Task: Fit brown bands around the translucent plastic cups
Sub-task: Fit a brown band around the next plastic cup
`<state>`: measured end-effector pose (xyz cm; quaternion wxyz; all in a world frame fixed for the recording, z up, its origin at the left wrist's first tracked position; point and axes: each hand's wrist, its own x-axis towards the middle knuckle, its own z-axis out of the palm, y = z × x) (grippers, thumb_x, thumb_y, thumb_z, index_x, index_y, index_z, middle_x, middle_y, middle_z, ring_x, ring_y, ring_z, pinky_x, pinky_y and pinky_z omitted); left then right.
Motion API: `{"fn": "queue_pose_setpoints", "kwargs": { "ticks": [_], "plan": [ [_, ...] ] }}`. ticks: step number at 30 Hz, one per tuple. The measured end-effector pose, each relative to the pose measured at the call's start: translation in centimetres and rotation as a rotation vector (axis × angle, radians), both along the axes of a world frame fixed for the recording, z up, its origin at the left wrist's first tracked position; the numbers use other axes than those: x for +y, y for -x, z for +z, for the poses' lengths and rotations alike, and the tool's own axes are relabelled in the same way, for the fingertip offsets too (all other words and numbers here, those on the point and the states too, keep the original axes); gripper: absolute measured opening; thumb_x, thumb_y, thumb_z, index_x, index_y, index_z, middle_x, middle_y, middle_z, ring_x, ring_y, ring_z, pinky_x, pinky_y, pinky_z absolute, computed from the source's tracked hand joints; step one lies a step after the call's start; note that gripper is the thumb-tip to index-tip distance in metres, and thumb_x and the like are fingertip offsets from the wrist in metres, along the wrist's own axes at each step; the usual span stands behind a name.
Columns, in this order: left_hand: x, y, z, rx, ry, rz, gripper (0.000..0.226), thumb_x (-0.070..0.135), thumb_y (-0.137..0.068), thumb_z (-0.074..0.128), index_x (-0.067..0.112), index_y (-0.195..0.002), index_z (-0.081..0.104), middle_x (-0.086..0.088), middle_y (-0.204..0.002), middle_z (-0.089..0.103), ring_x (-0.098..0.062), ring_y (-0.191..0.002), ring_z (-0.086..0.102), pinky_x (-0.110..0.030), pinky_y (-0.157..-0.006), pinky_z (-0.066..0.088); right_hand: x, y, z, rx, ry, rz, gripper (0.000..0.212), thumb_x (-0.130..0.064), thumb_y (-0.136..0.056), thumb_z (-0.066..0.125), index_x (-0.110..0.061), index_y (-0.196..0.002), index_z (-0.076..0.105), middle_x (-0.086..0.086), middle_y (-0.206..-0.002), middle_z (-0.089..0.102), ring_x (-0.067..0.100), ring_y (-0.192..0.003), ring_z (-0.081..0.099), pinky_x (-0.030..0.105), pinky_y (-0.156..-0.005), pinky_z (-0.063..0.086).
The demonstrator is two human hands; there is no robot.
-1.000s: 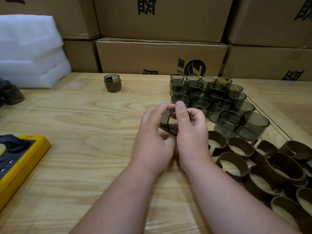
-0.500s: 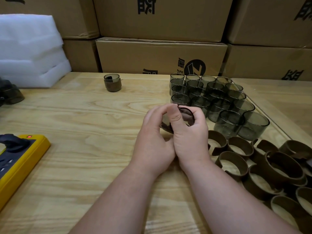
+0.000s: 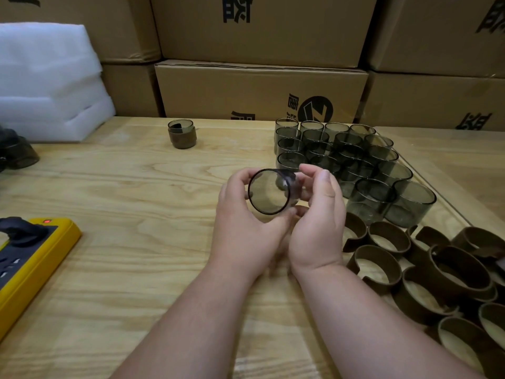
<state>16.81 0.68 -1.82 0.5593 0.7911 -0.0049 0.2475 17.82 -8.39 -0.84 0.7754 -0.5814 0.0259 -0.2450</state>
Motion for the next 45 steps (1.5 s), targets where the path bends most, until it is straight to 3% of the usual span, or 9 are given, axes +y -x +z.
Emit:
{"fn": "queue_pose_setpoints", "kwargs": {
  "ticks": [8, 13, 17, 19, 24, 27, 33, 37, 45],
  "plan": [
    [0.1, -0.6, -0.9, 0.124, -0.187, 0.148, 0.062, 0.038, -0.066, 0.084, 0.031, -0.12, 0.055, 0.015, -0.117, 0.055, -0.016, -0.12, 0.047, -0.025, -0.097, 0.039, 0.0, 0.4, -0.1, -0.154, 0.084, 0.051, 0.058, -0.049, -0.091, 0.037, -0.002, -0.092, 0.071, 0.011, -0.093, 0.076, 0.024, -0.095, 0.069, 0.032, -0.083, 0.053],
    [0.2, -0.4, -0.5, 0.111, -0.061, 0.109, 0.059, 0.041, -0.066, 0.089, 0.047, -0.11, 0.05, 0.025, -0.11, 0.059, -0.008, -0.115, 0.057, -0.026, -0.094, 0.049, -0.1, 0.2, 0.1, -0.091, 0.016, 0.083, 0.039, -0.028, -0.093, 0.046, -0.001, -0.111, 0.067, -0.017, -0.086, 0.073, -0.009, -0.081, 0.065, 0.009, -0.068, 0.048],
    [0.4, -0.2, -0.1, 0.093, 0.087, 0.082, 0.059, 0.035, -0.067, 0.091, 0.05, -0.107, 0.05, 0.024, -0.112, 0.063, 0.001, -0.108, 0.059, -0.01, -0.082, 0.043, 0.0, -0.2, 0.0, 0.021, -0.013, 0.201, 0.031, -0.021, -0.095, 0.059, -0.011, -0.123, 0.067, -0.011, -0.11, 0.071, -0.006, -0.093, 0.067, 0.016, -0.078, 0.053],
    [0.4, -0.2, 0.1, 0.093, 0.141, 0.066, 0.065, 0.032, -0.068, 0.089, 0.048, -0.117, 0.049, 0.02, -0.116, 0.066, 0.001, -0.107, 0.062, -0.018, -0.086, 0.049, 0.2, -0.2, -0.1, 0.047, -0.006, 0.261, 0.043, -0.026, -0.083, 0.059, -0.015, -0.125, 0.066, -0.005, -0.117, 0.07, 0.005, -0.107, 0.068, 0.024, -0.09, 0.055],
    [0.2, 0.0, 0.3, 0.092, 0.179, 0.063, 0.063, 0.031, -0.072, 0.086, 0.059, -0.111, 0.045, 0.02, -0.116, 0.067, -0.013, -0.099, 0.066, -0.032, -0.084, 0.054, 0.7, 0.0, -0.1, -0.023, 0.103, 0.32, 0.04, -0.018, -0.079, 0.059, -0.015, -0.118, 0.068, 0.002, -0.112, 0.075, 0.009, -0.103, 0.069, 0.018, -0.083, 0.052],
    [0.3, -0.2, 0.4, 0.058, 0.153, 0.096, 0.06, 0.027, -0.074, 0.088, 0.043, -0.12, 0.055, 0.014, -0.118, 0.067, -0.02, -0.111, 0.063, -0.046, -0.096, 0.053, 0.7, 0.2, -0.1, -0.031, 0.172, 0.326, 0.037, -0.019, -0.078, 0.063, -0.024, -0.114, 0.066, 0.0, -0.113, 0.074, 0.005, -0.101, 0.068, 0.016, -0.082, 0.051],
    [0.5, -0.4, 0.0, 0.008, 0.104, 0.076, 0.062, 0.032, -0.073, 0.085, 0.039, -0.128, 0.059, 0.013, -0.123, 0.065, -0.017, -0.119, 0.061, -0.045, -0.101, 0.052, 0.7, 0.2, -0.2, 0.02, 0.248, 0.309, 0.042, -0.005, -0.086, 0.077, -0.021, -0.122, 0.062, 0.004, -0.111, 0.071, -0.001, -0.085, 0.065, 0.015, -0.074, 0.051],
    [0.4, -0.5, -0.2, 0.011, 0.076, 0.032, 0.061, 0.016, -0.083, 0.078, 0.054, -0.122, 0.054, 0.016, -0.13, 0.062, -0.023, -0.121, 0.063, -0.045, -0.103, 0.052, 0.7, 0.0, -0.4, 0.068, 0.245, 0.271, 0.052, -0.017, -0.079, 0.088, -0.023, -0.121, 0.058, 0.003, -0.114, 0.071, 0.014, -0.099, 0.07, 0.025, -0.082, 0.057],
    [0.1, 0.1, 0.0, -0.03, -0.101, 0.008, 0.075, 0.0, -0.071, 0.074, 0.051, -0.124, 0.057, 0.028, -0.124, 0.06, 0.004, -0.118, 0.048, -0.017, -0.104, 0.038, 0.3, -0.3, -0.2, 0.14, 0.138, 0.139, 0.06, -0.066, -0.06, 0.078, -0.026, -0.1, 0.06, -0.002, -0.091, 0.071, 0.008, -0.076, 0.067, 0.036, -0.072, 0.059]
  ]
}}
